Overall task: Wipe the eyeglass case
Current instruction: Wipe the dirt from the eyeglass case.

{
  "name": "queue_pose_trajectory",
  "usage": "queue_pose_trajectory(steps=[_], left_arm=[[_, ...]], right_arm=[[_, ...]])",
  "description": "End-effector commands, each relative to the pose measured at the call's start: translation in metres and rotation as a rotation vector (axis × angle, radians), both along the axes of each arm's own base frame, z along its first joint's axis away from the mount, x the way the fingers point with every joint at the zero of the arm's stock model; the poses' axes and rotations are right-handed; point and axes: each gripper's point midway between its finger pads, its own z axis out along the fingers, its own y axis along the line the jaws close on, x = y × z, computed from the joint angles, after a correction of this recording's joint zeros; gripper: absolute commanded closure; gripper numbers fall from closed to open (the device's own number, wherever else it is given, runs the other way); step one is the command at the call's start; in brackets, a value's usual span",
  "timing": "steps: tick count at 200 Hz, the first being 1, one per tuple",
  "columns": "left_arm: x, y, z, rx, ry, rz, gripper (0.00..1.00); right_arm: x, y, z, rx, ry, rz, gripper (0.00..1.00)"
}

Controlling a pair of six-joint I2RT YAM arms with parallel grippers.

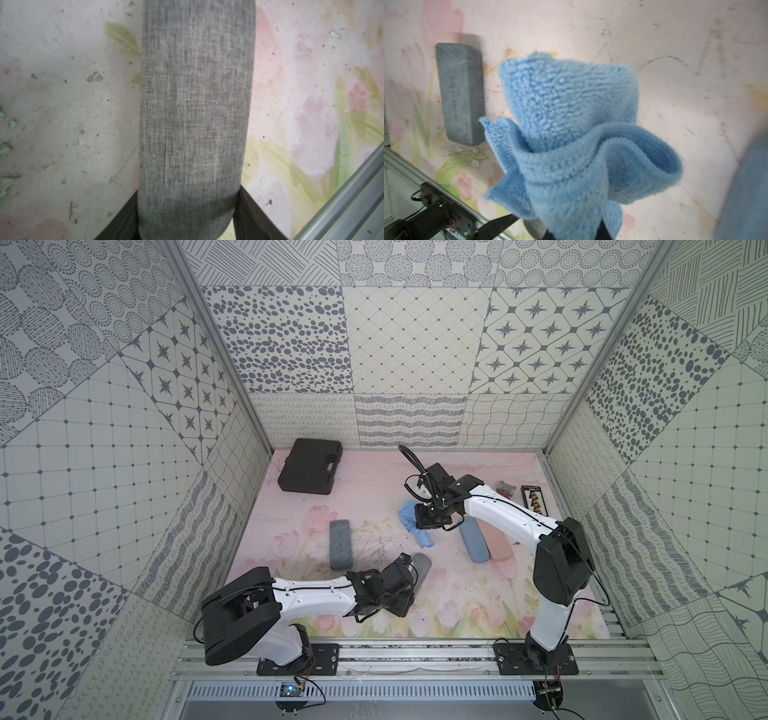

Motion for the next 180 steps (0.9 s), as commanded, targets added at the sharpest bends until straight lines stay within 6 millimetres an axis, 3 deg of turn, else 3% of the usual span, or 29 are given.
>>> queue_pose_trajectory(steps=[1, 12, 24, 50, 66, 76, 88, 110, 123, 143, 180], left_arm=[[0.007, 0.022, -0.005, 0.140, -0.095, -0.004, 1.00], [0.007, 0.025, -0.005, 0.149, -0.091, 0.011, 1.00], [0.007, 0.027, -0.005, 0.155, -0.088, 0.024, 1.00], [0.005, 0.029, -0.006, 0.152, -0.069, 0.050, 1.00], [0.005, 0.025, -0.009, 0.151, -0.053, 0.052, 1.00], [0.004, 0.022, -0.010, 0.159, -0.040, 0.045, 1.00], [0.005, 0.019, -0.011, 0.175, -0.028, 0.041, 1.00], [0.009, 0.010, -0.006, 0.178, -0.018, 0.054, 1.00], [0.011, 0.003, -0.001, 0.153, -0.008, 0.074, 1.00], [0.018, -0.007, 0.007, 0.120, 0.015, 0.108, 0.98], [0.030, -0.022, 0.011, 0.070, 0.131, 0.192, 0.93]], right_arm=[[-0.025, 0.061, -0.011, 0.201, 0.146, 0.063, 1.00], [-0.038, 0.072, -0.016, 0.277, 0.222, 0.071, 1.00], [-0.047, 0.060, -0.030, 0.293, 0.283, 0.048, 1.00], [-0.043, -0.018, -0.068, 0.169, 0.304, -0.071, 1.00], [-0.032, -0.067, -0.075, 0.059, 0.262, -0.123, 1.00], [-0.022, -0.091, -0.068, -0.002, 0.220, -0.145, 1.00], [-0.010, -0.107, -0.045, -0.054, 0.141, -0.155, 1.00], [0.005, -0.114, 0.008, -0.048, 0.003, -0.160, 1.00], [0.008, -0.118, 0.026, -0.046, -0.035, -0.166, 1.00], [0.008, -0.127, 0.035, -0.040, -0.054, -0.190, 1.00], [0.003, -0.143, 0.031, 0.011, -0.045, -0.262, 1.00]])
